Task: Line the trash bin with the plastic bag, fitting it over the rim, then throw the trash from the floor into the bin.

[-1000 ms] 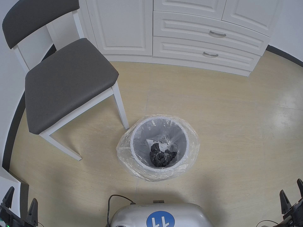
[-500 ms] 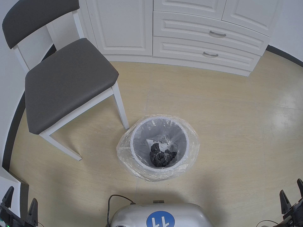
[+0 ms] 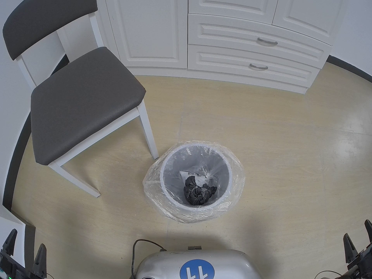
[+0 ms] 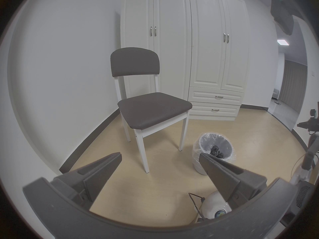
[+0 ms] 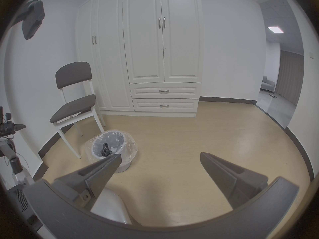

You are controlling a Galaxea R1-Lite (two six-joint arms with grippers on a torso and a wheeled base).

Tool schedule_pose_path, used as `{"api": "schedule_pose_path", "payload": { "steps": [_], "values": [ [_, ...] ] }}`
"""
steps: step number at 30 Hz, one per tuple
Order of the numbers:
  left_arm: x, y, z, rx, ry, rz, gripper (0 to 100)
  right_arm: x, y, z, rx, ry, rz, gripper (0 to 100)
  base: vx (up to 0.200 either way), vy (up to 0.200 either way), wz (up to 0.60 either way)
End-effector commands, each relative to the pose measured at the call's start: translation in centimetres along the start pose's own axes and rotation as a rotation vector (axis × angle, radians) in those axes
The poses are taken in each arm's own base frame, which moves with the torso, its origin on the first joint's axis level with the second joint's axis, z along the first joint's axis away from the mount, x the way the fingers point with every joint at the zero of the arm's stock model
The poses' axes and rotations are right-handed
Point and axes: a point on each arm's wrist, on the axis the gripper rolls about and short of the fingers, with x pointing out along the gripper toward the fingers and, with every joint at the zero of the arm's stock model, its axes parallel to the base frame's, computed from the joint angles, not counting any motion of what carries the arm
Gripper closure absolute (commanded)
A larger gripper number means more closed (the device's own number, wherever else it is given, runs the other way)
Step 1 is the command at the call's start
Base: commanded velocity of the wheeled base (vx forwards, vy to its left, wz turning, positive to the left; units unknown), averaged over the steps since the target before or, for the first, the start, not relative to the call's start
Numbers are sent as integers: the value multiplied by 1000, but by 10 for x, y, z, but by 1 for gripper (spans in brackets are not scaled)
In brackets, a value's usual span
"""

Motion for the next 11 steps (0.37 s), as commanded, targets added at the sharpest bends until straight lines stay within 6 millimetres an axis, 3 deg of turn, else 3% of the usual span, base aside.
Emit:
{"api": "schedule_pose_path", "payload": {
  "steps": [1,11],
  "values": [
    [0,0,-5,0,4,1,0,0,0,-5,0,0,2,0,0,0,0],
    [0,0,-5,0,4,1,0,0,0,-5,-2,0,1,0,0,0,0]
  ]
}}
